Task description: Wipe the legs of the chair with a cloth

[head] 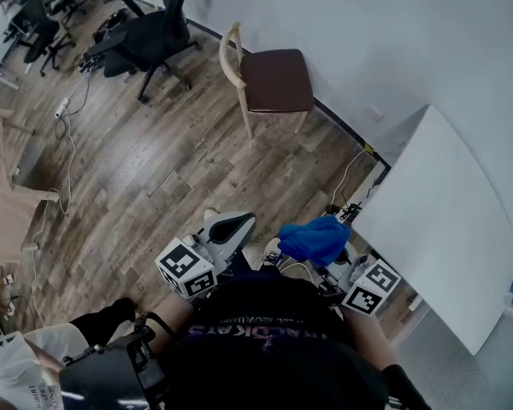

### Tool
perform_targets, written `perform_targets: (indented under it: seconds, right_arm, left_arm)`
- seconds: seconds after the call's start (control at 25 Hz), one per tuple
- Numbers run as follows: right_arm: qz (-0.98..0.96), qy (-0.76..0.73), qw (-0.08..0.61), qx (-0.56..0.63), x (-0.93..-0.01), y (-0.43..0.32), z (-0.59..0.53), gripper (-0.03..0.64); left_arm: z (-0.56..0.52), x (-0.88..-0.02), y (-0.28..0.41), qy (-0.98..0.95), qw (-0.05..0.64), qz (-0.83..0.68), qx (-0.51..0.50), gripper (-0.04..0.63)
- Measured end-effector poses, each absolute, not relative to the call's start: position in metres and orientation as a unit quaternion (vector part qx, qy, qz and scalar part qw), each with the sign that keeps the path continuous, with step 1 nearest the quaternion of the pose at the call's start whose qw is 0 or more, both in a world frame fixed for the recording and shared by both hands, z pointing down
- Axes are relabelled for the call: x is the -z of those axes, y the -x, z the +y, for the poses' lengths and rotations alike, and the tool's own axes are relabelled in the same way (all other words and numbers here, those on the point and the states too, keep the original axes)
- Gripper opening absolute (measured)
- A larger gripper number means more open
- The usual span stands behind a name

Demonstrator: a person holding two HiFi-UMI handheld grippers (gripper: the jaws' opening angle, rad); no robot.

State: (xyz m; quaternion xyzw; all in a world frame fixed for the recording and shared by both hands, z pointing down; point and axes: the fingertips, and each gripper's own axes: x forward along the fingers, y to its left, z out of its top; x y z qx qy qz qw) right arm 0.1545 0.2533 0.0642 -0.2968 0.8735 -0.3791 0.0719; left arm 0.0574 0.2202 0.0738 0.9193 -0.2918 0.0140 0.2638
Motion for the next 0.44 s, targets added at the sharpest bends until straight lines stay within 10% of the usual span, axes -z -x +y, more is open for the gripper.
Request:
perform_targets:
  seconds: [0.44]
  right_arm:
    - [0.872, 0.301, 0.071, 0.379, -0.0604, -0.1524, 0.2516, 0.064]
  left_arm:
    - [0.2196, -0.0736, -0.0549, -0.917, 0.272, -0.292, -0.015, -0.003]
